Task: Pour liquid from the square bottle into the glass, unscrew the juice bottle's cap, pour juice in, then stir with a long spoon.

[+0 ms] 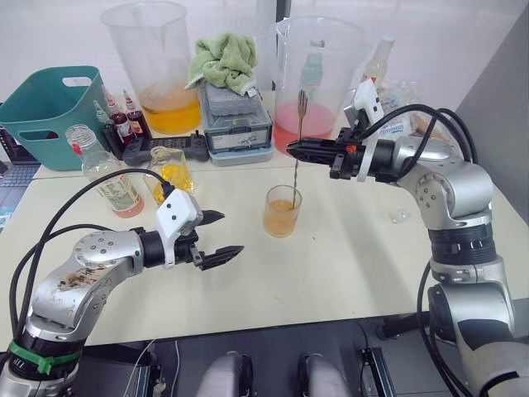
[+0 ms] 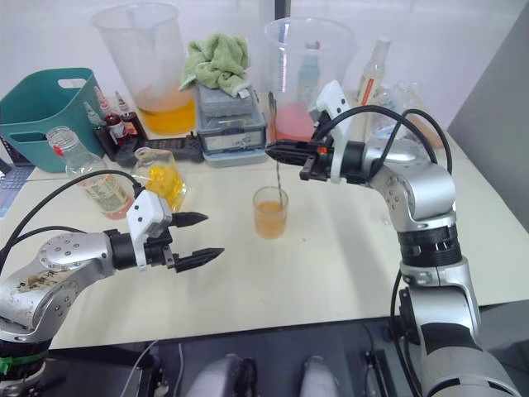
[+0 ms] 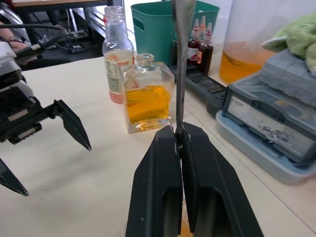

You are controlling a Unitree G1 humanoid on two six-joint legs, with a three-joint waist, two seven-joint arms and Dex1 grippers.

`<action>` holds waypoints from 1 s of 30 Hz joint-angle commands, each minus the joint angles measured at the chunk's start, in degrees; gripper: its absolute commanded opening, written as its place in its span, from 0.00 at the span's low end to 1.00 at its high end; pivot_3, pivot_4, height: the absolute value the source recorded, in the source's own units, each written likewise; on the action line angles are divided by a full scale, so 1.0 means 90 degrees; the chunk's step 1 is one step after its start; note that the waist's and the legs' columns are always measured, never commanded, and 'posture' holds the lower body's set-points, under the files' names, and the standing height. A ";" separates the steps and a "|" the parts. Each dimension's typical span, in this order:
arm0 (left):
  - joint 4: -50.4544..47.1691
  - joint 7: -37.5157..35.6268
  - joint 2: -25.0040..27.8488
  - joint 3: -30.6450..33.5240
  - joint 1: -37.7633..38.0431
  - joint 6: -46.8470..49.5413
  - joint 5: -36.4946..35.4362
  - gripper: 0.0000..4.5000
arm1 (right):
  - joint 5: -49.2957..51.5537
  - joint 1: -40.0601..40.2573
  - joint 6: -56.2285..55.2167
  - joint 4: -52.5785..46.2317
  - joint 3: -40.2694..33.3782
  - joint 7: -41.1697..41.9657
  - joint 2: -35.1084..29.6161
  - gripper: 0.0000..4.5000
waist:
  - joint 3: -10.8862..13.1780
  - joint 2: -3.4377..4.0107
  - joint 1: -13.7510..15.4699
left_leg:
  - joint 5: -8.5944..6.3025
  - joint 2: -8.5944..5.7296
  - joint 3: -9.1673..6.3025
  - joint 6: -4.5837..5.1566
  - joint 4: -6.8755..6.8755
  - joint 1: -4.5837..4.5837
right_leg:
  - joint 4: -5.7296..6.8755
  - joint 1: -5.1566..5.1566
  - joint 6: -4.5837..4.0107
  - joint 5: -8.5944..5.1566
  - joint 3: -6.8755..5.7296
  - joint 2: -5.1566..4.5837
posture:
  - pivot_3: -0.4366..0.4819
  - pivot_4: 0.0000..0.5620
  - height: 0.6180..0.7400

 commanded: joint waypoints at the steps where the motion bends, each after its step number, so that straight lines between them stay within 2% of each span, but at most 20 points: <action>1: -0.0150 -0.0016 -0.0057 0.0116 -0.0077 -0.0149 -0.0088 0.99 | 0.0076 -0.0249 -0.0203 -0.0134 -0.0288 -0.0107 0.0042 0.00 | 0.0000 0.0000 0.0008 | 0.0000 0.0000 0.0000 0.0000 0.0000 0.0000 | 0.0000 0.0000 0.0000 0.0000 0.0000 0.0000 | 0.48 0.27 1.00; 4: -0.0163 -0.0031 -0.0074 0.0232 -0.0042 -0.0195 -0.0119 0.99 | 0.0461 -0.0293 0.0133 -0.0431 -0.0541 -0.0240 0.0145 0.00 | 0.0000 0.0000 0.0025 | 0.0000 0.0000 -0.0002 0.0001 0.0002 0.0000 | 0.0000 0.0003 0.0000 0.0000 0.0000 -0.0001 | 0.48 0.27 1.00; 11: -0.0112 -0.0047 -0.0100 0.0302 -0.0028 -0.0333 -0.0115 0.99 | 0.1030 -0.0611 0.0686 -0.0447 -0.1059 -0.0348 -0.0137 0.00 | 0.0000 -0.0001 0.0050 | -0.0001 0.0000 -0.0003 0.0002 0.0003 0.0000 | 0.0000 0.0003 0.0000 0.0000 0.0000 -0.0003 | 0.48 0.27 1.00; 20: -0.0046 -0.0085 -0.0141 0.0266 -0.0092 -0.0408 -0.0066 0.99 | 0.1102 -0.0514 0.0940 -0.0600 -0.0980 -0.0174 -0.0655 0.00 | 0.0000 -0.0001 0.0060 | -0.0003 -0.0001 0.0001 0.0006 0.0003 0.0000 | 0.0000 0.0002 -0.0001 0.0001 0.0002 -0.0004 | 0.48 0.27 1.00; 26: -0.0030 -0.0110 -0.0164 0.0236 -0.0121 -0.0426 -0.0048 0.99 | 0.1074 -0.0470 0.0916 -0.0626 -0.0943 -0.0138 -0.0762 0.00 | 0.0000 -0.0001 0.0070 | -0.0005 0.0000 0.0001 0.0009 0.0006 0.0000 | -0.0001 0.0003 -0.0001 0.0001 0.0002 -0.0005 | 0.48 0.27 1.00; 30: 0.0000 -0.0124 -0.0181 0.0204 -0.0156 -0.0437 -0.0038 0.99 | 0.1287 -0.0589 0.1056 -0.0563 -0.1199 -0.0203 -0.0772 0.00 | 0.0000 -0.0001 0.0080 | -0.0005 -0.0001 0.0001 0.0010 0.0006 0.0000 | -0.0001 0.0003 0.0000 0.0001 0.0003 -0.0006 | 0.48 0.27 1.00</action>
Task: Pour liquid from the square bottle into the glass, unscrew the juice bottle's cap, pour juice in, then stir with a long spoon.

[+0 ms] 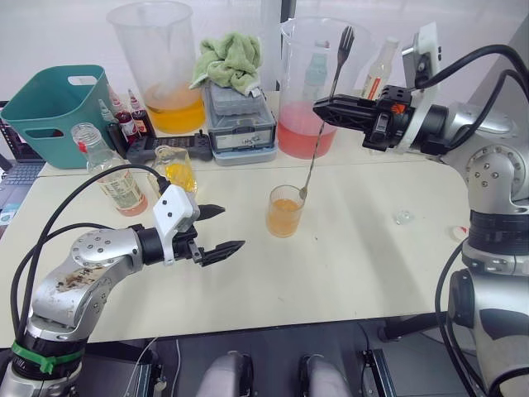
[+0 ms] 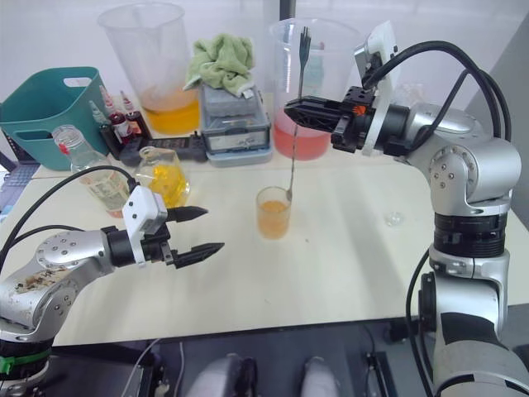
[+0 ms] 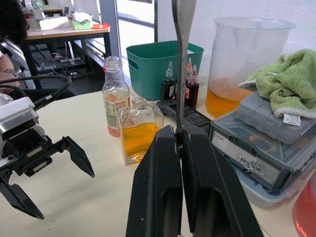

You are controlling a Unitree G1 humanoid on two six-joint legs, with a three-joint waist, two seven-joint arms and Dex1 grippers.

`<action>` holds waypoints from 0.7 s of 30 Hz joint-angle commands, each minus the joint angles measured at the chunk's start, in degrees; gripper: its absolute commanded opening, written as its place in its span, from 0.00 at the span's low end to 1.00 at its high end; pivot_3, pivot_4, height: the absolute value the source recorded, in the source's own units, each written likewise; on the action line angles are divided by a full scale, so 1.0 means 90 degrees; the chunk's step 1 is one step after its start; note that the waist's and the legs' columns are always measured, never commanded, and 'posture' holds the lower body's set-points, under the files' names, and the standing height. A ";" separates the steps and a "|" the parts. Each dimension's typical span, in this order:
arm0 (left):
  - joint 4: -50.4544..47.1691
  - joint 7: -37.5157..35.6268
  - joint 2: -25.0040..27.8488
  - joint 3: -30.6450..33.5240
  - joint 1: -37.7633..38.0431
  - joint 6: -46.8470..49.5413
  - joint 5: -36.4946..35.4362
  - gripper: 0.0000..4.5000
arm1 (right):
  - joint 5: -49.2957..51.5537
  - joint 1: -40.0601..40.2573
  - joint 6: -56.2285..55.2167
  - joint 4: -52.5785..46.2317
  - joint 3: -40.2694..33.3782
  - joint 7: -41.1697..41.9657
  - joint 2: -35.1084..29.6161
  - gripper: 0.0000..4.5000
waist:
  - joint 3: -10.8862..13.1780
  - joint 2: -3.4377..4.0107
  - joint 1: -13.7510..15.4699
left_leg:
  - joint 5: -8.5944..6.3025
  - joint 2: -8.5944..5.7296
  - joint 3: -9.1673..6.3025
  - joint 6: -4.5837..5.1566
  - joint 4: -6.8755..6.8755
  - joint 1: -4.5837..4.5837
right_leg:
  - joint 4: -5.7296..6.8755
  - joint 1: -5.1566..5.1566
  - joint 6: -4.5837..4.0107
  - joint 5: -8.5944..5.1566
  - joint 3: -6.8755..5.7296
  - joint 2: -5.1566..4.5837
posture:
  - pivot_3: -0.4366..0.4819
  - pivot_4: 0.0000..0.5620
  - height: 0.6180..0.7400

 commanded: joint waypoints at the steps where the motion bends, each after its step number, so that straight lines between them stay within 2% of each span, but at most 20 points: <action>1: -0.0047 -0.0042 -0.0033 0.0043 -0.0135 -0.0176 -0.0038 0.99 | 0.0248 -0.0155 0.0064 -0.0128 -0.0385 -0.0044 -0.0158 0.00 | 0.0000 0.0000 0.0011 | 0.0000 0.0000 0.0000 0.0000 0.0000 0.0000 | 0.0000 0.0000 0.0000 0.0000 0.0000 0.0000 | 0.48 0.27 1.00; 15: -0.0012 -0.0194 0.0029 0.0203 -0.0158 -0.0156 -0.0216 0.99 | 0.0263 -0.0020 0.0502 0.0680 -0.0906 0.0148 -0.1446 0.00 | 0.0000 -0.0001 0.0061 | -0.0006 0.0000 0.0005 0.0009 0.0003 0.0000 | -0.0012 0.0000 0.0000 0.0000 0.0005 -0.0005 | 0.48 0.27 1.00; 21: 0.0051 -0.0298 0.0148 0.0367 -0.0017 -0.0316 -0.0173 0.99 | -0.0006 0.0410 0.1092 0.0579 -0.0597 0.0132 -0.2012 0.00 | 0.0000 -0.0001 0.0063 | -0.0009 0.0004 0.0008 0.0014 0.0003 0.0000 | -0.0014 -0.0001 0.0000 0.0000 0.0010 -0.0009 | 0.48 0.27 1.00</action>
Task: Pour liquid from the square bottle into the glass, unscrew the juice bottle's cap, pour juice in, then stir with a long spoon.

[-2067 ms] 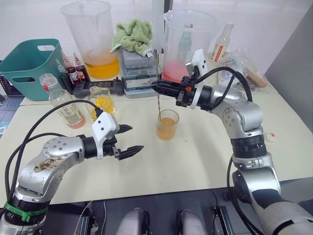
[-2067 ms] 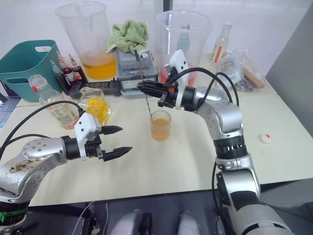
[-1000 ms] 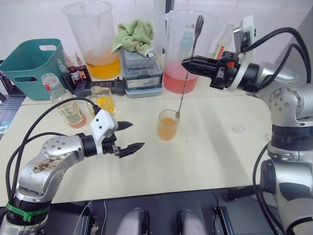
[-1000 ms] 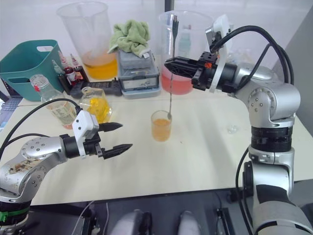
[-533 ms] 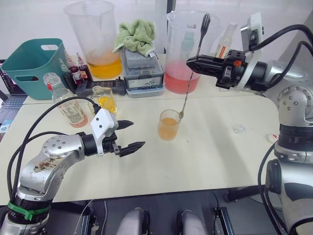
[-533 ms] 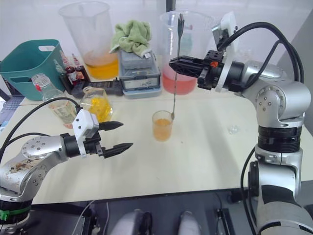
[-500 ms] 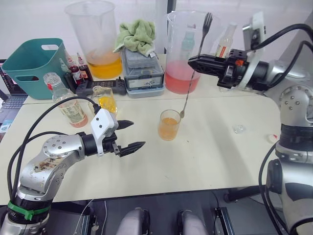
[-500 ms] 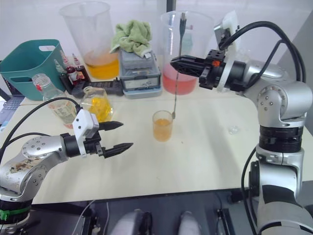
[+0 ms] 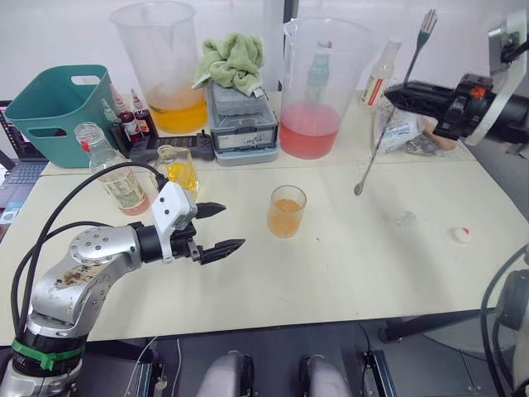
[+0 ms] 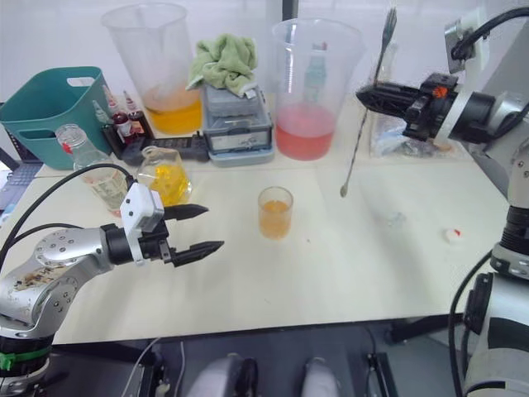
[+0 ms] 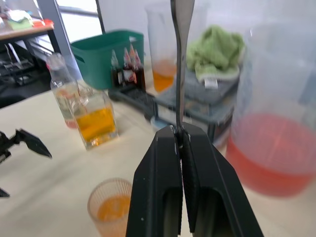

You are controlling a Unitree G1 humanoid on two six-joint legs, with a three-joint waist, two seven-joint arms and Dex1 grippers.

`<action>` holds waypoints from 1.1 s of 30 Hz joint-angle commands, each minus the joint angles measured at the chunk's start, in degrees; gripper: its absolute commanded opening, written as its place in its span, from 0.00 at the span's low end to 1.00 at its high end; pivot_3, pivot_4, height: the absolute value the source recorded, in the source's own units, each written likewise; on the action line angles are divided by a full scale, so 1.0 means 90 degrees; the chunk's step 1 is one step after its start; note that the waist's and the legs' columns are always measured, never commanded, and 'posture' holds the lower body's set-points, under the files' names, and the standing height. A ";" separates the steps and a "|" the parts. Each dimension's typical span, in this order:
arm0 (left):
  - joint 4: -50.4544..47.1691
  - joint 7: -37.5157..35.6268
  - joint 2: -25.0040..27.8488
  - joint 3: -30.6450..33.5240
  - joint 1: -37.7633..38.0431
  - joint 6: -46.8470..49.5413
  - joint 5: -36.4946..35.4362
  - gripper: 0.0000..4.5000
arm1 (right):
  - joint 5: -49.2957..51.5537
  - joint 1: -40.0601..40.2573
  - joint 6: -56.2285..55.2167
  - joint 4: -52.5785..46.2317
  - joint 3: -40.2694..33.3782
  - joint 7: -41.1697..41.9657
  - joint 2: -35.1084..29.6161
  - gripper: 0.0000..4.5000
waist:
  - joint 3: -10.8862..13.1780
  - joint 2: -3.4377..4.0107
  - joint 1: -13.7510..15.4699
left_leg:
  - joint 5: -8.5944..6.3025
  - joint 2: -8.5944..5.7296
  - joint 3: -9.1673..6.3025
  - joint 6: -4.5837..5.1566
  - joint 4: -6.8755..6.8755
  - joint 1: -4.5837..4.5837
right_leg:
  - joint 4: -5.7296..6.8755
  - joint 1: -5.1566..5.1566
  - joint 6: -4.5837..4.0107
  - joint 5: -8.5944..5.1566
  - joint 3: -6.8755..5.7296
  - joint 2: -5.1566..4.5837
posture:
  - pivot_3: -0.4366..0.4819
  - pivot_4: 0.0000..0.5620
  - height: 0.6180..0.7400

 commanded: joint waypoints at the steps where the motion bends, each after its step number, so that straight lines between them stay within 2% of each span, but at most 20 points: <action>1: -0.0103 -0.0045 0.0079 0.0261 0.0006 -0.0183 -0.0061 0.99 | -0.0074 0.0061 0.0197 -0.0210 0.0088 0.0038 -0.0284 0.00 | 0.0000 0.0001 -0.0007 | -0.0002 0.0000 0.0001 0.0003 0.0002 0.0000 | 0.0000 -0.0001 0.0000 0.0000 0.0001 -0.0001 | 0.48 0.27 1.00; 4: -0.0022 0.0363 -0.0090 0.0449 0.0128 -0.0135 0.0004 0.99 | -0.0603 0.0290 0.0620 -0.0397 0.1017 0.0029 -0.0746 0.00 | 0.0000 0.0001 -0.0010 | -0.0002 0.0003 0.0004 0.0003 0.0002 0.0000 | 0.0000 -0.0005 0.0000 0.0000 0.0009 -0.0003 | 0.48 0.27 1.00; 8: -0.0250 0.0526 -0.0144 0.0567 0.0454 -0.0153 -0.0018 0.99 | -0.1089 0.0009 0.1048 -0.0137 0.2115 0.0307 -0.1043 0.00 | 0.0000 0.0001 -0.0014 | -0.0004 0.0005 0.0005 0.0005 0.0002 0.0000 | -0.0002 -0.0009 0.0000 0.0000 0.0013 -0.0005 | 0.48 0.27 1.00; 13: -0.0532 0.0796 -0.0193 0.0666 0.0794 -0.0128 -0.0015 0.99 | -0.1475 -0.0793 0.1795 0.1209 0.3194 0.0735 -0.0589 0.00 | 0.0000 0.0000 -0.0022 | -0.0009 0.0008 0.0008 -0.0004 0.0003 -0.0002 | -0.0009 -0.0015 -0.0002 0.0000 0.0020 -0.0008 | 0.48 0.27 1.00; 15: -0.0683 0.0893 -0.0201 0.0693 0.0905 -0.0077 -0.0031 0.99 | -0.1713 -0.1128 0.1826 0.1909 0.3342 0.0603 -0.0200 0.00 | 0.0000 0.0000 -0.0015 | -0.0028 0.0007 0.0008 -0.0037 0.0003 -0.0004 | -0.0008 -0.0017 -0.0003 0.0001 0.0022 -0.0011 | 0.48 0.27 1.00; 23: -0.1225 0.1214 -0.0157 0.0990 0.1584 0.0109 -0.0064 0.99 | -0.2525 -0.1917 0.1365 0.4308 0.3158 -0.0327 0.1252 0.00 | 0.0000 0.0000 -0.0050 | -0.0029 0.0001 0.0010 -0.0037 0.0002 -0.0008 | 0.0003 -0.0023 -0.0007 0.0005 0.0019 -0.0007 | 0.48 0.27 1.00; 28: -0.1439 0.1390 -0.0202 0.1122 0.1813 0.0199 -0.0126 0.99 | -0.3170 -0.1814 0.0705 0.4832 0.3482 -0.0462 0.1639 0.00 | 0.0001 0.0002 -0.0034 | -0.0027 -0.0005 0.0008 -0.0038 0.0000 -0.0009 | 0.0005 -0.0022 -0.0007 0.0006 0.0015 -0.0002 | 0.48 0.27 1.00; 33: -0.1541 0.1489 -0.0236 0.1165 0.1924 0.0216 -0.0198 0.99 | -0.3479 -0.1825 0.0138 0.5438 0.3336 -0.0520 0.2006 0.00 | 0.0001 0.0002 -0.0069 | -0.0024 -0.0009 0.0007 -0.0041 0.0000 -0.0007 | 0.0005 -0.0016 -0.0006 0.0006 0.0015 0.0005 | 0.48 0.27 1.00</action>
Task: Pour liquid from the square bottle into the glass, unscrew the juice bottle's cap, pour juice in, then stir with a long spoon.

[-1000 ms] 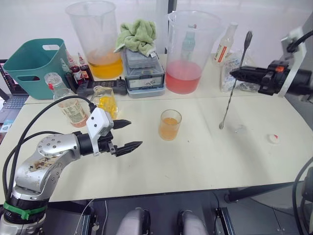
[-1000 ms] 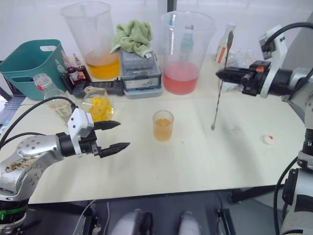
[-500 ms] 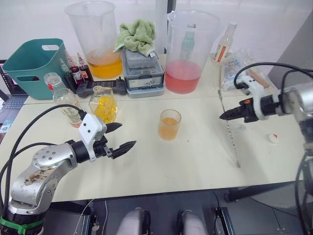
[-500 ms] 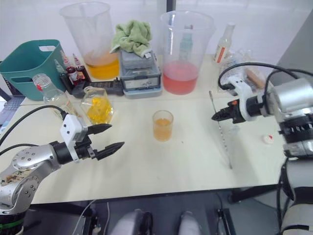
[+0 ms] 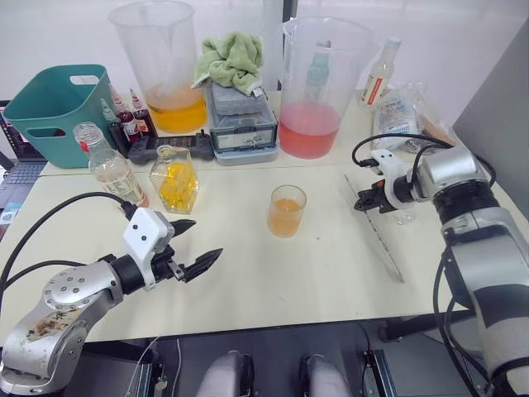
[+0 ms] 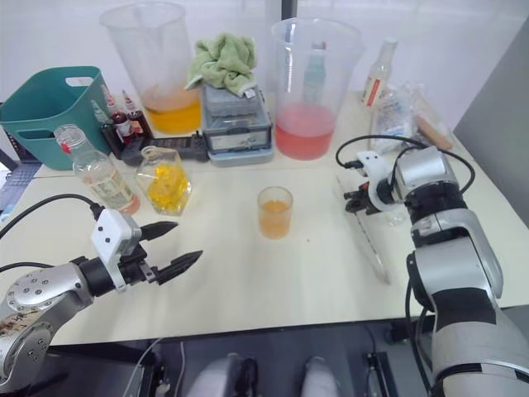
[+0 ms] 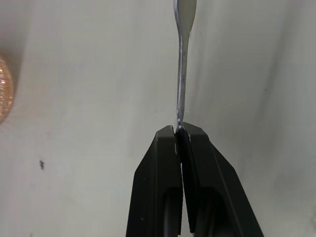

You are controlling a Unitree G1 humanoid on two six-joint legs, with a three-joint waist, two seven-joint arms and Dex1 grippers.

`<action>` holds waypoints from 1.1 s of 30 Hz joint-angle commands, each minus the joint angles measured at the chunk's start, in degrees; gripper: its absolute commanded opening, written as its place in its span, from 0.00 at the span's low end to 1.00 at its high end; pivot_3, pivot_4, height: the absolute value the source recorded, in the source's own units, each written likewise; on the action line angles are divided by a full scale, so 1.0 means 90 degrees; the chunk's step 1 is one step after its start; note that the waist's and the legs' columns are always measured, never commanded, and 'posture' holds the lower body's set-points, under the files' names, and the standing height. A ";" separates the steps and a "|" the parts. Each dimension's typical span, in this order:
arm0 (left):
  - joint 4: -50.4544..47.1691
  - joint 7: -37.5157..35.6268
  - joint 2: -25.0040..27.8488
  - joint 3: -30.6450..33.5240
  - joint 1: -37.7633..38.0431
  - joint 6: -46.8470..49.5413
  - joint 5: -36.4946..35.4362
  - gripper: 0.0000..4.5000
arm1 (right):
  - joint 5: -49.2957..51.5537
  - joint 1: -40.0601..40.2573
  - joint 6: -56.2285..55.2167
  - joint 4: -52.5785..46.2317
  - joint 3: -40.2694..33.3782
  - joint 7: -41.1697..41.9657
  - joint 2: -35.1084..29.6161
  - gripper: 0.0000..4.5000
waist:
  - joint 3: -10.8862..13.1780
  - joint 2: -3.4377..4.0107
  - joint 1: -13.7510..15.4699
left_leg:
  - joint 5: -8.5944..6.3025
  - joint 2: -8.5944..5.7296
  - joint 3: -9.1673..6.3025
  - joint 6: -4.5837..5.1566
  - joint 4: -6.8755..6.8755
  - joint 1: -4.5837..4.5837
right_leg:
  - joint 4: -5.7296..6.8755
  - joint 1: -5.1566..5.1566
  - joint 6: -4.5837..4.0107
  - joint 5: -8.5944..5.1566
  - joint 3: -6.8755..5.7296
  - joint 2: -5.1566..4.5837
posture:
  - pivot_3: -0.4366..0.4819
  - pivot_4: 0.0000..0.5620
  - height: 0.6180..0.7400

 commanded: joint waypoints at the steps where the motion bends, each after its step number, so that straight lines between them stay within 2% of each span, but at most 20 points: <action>1: -0.0282 0.0069 0.0010 0.0162 0.0102 0.0026 -0.0123 0.99 | -0.0326 -0.0048 -0.0552 0.0251 -0.0047 0.0041 0.0112 0.00 | 0.0000 0.0000 -0.0024 | 0.0003 0.0001 0.0000 0.0002 0.0000 0.0000 | 0.0001 0.0000 0.0000 0.0000 0.0000 0.0002 | 0.48 0.27 1.00; 5: -0.0274 0.0009 0.0146 0.0080 0.0331 0.0056 -0.0022 0.99 | -0.0605 -0.0097 -0.0953 0.0570 -0.0066 0.0118 0.0353 0.00 | 0.0000 0.0000 -0.0093 | 0.0022 0.0001 0.0001 0.0029 -0.0004 0.0002 | 0.0004 0.0001 0.0001 0.0000 0.0000 0.0007 | 0.48 0.27 1.00; 12: -0.0278 -0.0113 0.0178 0.0090 0.0426 0.0072 -0.0157 1.00 | -0.0822 -0.0253 -0.1062 0.0701 -0.0266 0.0287 0.0321 0.51 | 0.0000 0.0000 -0.0104 | 0.0006 0.0004 -0.0002 -0.0012 -0.0005 0.0009 | 0.0001 0.0008 0.0000 -0.0001 -0.0001 0.0010 | 0.48 0.27 1.00; 18: -0.0044 -0.0389 0.0248 0.0247 0.0440 -0.0099 -0.0148 1.00 | -0.0783 -0.0343 -0.0885 0.0139 -0.0426 0.0797 0.0027 0.97 | 0.0002 0.0003 -0.0104 | 0.0006 0.0004 -0.0001 -0.0014 -0.0005 0.0009 | 0.0001 0.0006 0.0000 -0.0001 0.0000 0.0009 | 0.48 0.27 1.00; 23: 0.0289 -0.0635 0.0317 0.0429 0.0421 -0.0326 -0.0078 1.00 | -0.0560 0.0115 -0.1202 -0.1143 -0.0843 0.0975 -0.0363 0.99 | 0.0002 0.0004 -0.0114 | 0.0005 0.0006 0.0002 -0.0014 -0.0009 0.0008 | 0.0001 -0.0002 0.0000 -0.0001 0.0002 0.0009 | 0.48 0.27 1.00; 25: 0.0579 -0.0802 0.0404 0.0593 0.0442 -0.0471 -0.0014 1.00 | -0.0375 0.0463 -0.1294 -0.1652 -0.1336 0.0781 -0.0622 0.99 | 0.0001 0.0003 -0.0104 | 0.0005 0.0007 0.0002 -0.0016 -0.0010 0.0009 | -0.0001 0.0000 0.0000 -0.0001 0.0001 0.0009 | 0.48 0.27 1.00; 31: 0.1164 -0.1111 0.0521 0.0719 0.0442 -0.0784 0.0101 1.00 | -0.0134 0.1659 -0.1662 -0.3137 -0.2089 0.0490 -0.1098 0.99 | 0.0002 0.0004 -0.0064 | 0.0002 -0.0002 -0.0006 -0.0017 -0.0011 0.0007 | -0.0006 0.0013 0.0001 -0.0001 -0.0006 0.0000 | 0.48 0.27 1.00; 32: 0.1266 -0.1157 0.0528 0.0724 0.0429 -0.0816 0.0109 1.00 | -0.0078 0.1836 -0.1723 -0.3369 -0.2207 0.0446 -0.1128 0.99 | 0.0005 0.0018 -0.0117 | 0.0004 -0.0013 -0.0031 -0.0015 -0.0017 0.0006 | -0.0004 0.0025 0.0003 -0.0002 -0.0021 -0.0005 | 0.48 0.27 1.00; 33: 0.1397 -0.1222 0.0553 0.0685 0.0439 -0.0904 0.0200 1.00 | 0.0029 0.2035 -0.1668 -0.3656 -0.2390 0.0386 -0.1149 0.99 | 0.0010 0.0030 -0.0186 | 0.0036 -0.0072 -0.0152 0.0027 -0.0033 0.0001 | 0.0001 0.0096 0.0017 -0.0013 -0.0136 -0.0060 | 0.48 0.27 1.00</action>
